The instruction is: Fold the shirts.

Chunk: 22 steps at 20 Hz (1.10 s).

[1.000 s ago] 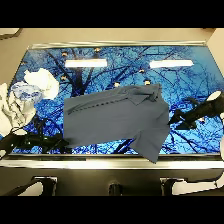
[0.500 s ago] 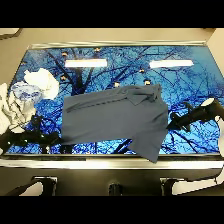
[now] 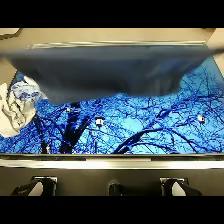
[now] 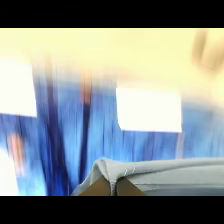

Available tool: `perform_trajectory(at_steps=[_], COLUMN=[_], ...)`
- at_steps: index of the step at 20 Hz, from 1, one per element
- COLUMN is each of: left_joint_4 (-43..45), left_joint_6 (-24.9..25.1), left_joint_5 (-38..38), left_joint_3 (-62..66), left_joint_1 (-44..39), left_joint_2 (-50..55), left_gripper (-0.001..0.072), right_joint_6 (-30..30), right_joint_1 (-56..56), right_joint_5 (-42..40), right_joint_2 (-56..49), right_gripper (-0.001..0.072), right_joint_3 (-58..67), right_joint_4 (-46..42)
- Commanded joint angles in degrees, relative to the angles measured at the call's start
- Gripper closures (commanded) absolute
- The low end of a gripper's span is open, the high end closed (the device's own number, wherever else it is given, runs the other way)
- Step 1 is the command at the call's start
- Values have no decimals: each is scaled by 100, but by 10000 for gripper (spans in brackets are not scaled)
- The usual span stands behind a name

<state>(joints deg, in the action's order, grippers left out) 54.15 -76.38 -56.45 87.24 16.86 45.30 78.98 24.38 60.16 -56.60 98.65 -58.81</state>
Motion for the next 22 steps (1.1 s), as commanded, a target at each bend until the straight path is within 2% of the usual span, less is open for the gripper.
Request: perform_trajectory(at_steps=[1, 3, 6, 8, 10, 12, 15, 18, 19, 20, 22], left_joint_4=[46, 85, 350, 374, 507, 614, 590, 588, 584, 584, 584], left_joint_6=[-361, -365, -809, -874, -874, -876, -990, -581, -568, -367, -151], left_joint_5=[584, 706, 743, 730, 468, -140, -999, -1152, -1143, -1093, -531], left_joint_3=[1543, 1550, 1554, 1554, 1552, 1513, 1003, -289, -811, -1377, -2164], left_joint_1=[-4, -4, -4, -4, -4, -4, -15, -17, -20, -57, -188], left_joint_2=[-721, -1045, -1233, -1224, -1152, -933, -350, 472, 798, 1185, 1993], left_gripper=[680, 680, 680, 681, 681, 681, 680, 680, 680, 680, 680], right_joint_6=[-11, 39, 511, 525, 525, 599, 874, 319, 363, 450, 505], right_joint_1=[2, 0, 0, 0, 0, 0, 0, -15, -160, -382, -946], right_joint_5=[-1569, -1429, -1185, -1025, -785, -426, 629, 2905, 3351, 3368, 2658], right_joint_2=[1788, 2273, 2540, 2529, 2446, 2194, 1349, -181, -730, -1152, -1941], right_gripper=[662, 662, 663, 663, 663, 663, 664, 666, 666, 666, 666], right_joint_3=[525, 525, 525, 525, 525, 525, 522, 452, 201, -131, -706], right_joint_4=[-481, -1091, -1290, -1320, -1421, -1429, -1241, -839, -999, -1279, -1504])
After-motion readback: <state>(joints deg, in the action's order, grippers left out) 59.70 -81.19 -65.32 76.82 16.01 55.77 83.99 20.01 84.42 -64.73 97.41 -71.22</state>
